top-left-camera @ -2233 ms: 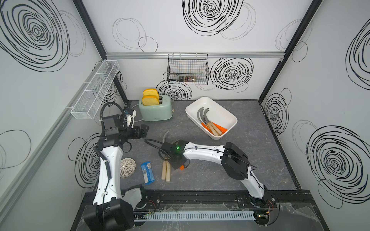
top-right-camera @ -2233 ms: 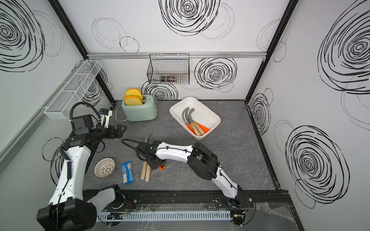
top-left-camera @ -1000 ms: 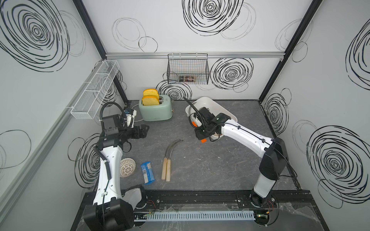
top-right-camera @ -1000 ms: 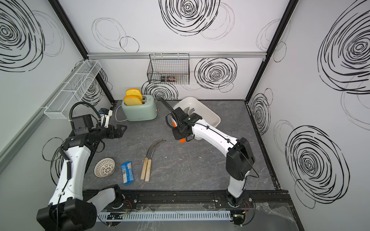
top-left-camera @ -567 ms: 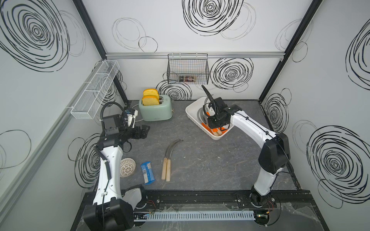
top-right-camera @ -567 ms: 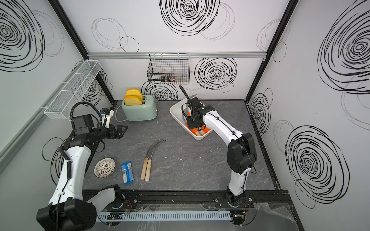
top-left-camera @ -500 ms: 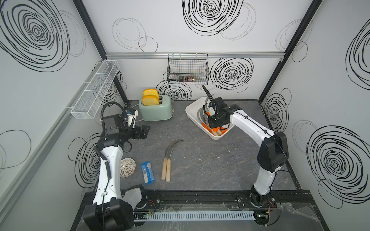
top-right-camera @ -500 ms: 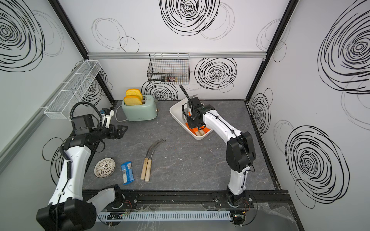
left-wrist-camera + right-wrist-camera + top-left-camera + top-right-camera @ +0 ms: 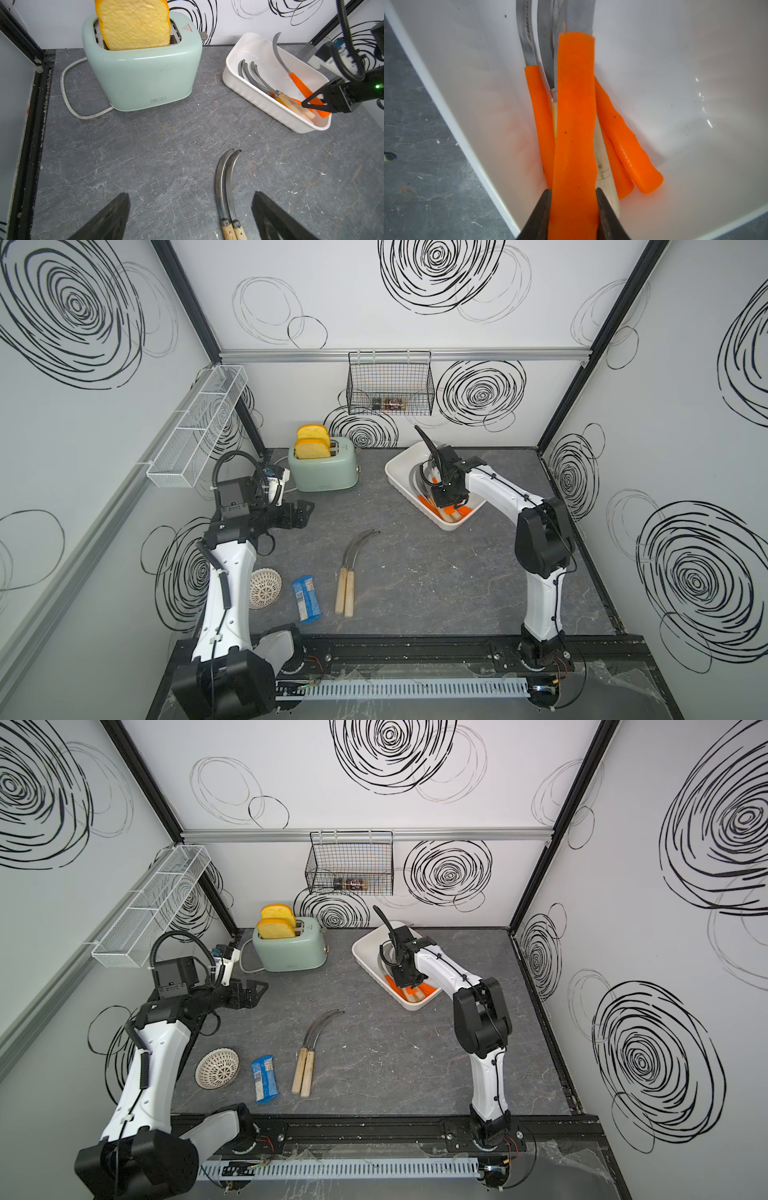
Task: Put small sickles into storage boxes
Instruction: Place the sickle in the storage box.
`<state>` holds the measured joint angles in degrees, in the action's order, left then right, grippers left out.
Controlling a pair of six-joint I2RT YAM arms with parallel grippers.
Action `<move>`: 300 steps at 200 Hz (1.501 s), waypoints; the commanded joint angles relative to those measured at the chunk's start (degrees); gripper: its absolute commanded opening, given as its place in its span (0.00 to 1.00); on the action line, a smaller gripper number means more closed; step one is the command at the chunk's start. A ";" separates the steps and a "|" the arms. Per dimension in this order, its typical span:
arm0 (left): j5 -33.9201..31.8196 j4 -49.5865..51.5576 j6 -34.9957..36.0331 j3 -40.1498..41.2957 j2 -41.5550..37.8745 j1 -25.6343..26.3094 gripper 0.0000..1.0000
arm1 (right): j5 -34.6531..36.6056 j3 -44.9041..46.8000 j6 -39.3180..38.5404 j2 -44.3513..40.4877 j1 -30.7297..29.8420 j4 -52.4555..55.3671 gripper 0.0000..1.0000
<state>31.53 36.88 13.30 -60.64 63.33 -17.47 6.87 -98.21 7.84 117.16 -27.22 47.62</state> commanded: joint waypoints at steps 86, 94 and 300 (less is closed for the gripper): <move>0.99 -0.95 0.38 -1.15 0.12 0.85 0.96 | 2.89 -0.07 -3.49 2.66 -0.10 -1.32 0.20; 1.00 -0.94 0.40 -1.15 0.12 0.86 0.96 | 2.79 0.25 -3.58 2.63 -0.11 -1.55 0.20; 0.55 -0.89 0.12 -1.29 -0.68 1.46 0.96 | 5.59 1.97 -3.41 3.70 -0.63 -0.76 0.36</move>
<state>31.48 36.91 13.26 -60.64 63.31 -16.49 10.96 -96.53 5.06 120.38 -27.64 46.09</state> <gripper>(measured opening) 0.961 0.349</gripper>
